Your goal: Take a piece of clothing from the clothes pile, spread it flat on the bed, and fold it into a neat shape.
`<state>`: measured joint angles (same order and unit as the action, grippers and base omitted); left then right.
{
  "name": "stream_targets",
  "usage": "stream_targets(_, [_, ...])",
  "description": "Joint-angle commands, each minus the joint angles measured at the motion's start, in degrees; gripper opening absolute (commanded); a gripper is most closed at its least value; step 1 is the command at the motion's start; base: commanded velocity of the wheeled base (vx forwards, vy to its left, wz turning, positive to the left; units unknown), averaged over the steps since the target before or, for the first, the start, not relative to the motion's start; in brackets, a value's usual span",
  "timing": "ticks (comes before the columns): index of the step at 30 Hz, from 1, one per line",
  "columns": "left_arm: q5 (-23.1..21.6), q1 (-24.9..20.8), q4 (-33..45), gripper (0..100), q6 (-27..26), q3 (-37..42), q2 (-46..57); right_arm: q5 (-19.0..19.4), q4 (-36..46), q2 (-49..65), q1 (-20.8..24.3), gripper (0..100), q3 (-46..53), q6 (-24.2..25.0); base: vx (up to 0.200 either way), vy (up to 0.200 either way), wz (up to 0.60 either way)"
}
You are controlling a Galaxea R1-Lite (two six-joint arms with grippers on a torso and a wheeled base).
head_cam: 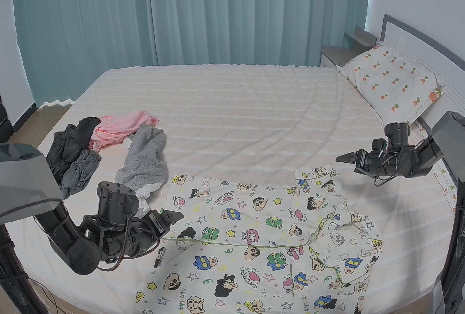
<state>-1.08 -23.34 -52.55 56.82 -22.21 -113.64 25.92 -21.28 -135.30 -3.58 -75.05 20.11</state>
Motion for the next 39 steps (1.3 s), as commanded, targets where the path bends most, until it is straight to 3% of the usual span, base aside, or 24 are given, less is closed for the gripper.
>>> stream_targets(1, [0.03,-3.73,-6.86,100,1.36,4.19,-1.85,-2.98,13.37,-15.25,-0.2,100,-19.96,-0.6,0.0,0.0,0.0])
stream_targets(9, [3.19,-6.01,-7.74,100,1.28,4.63,-3.17,-3.68,20.05,-20.26,-0.02,100,-28.93,-0.51,0.0,0.0,0.0])
stream_targets(21, [3.37,-6.1,-7.74,100,1.28,4.63,-3.52,-3.07,21.2,-23.08,2.44,100,-35.61,0.54,0.0,0.0,0.0])
stream_targets(25, [3.37,-5.83,-7.83,100,1.36,4.63,-3.52,-2.98,25.06,-23.78,3.67,100,-37.89,0.8,0.0,0.0,0.0])
stream_targets(26, [3.37,-5.83,-7.83,100,1.36,4.63,-3.52,-2.98,25.06,-23.78,3.67,0,-37.89,0.8,0.0,0.0,0.0])
stream_targets(39, [4.51,-5.75,-11.96,100,1.36,5.86,-5.89,-3.24,24.71,-24.92,2.71,0,-39.55,3.62,0.0,0.0,0.0])
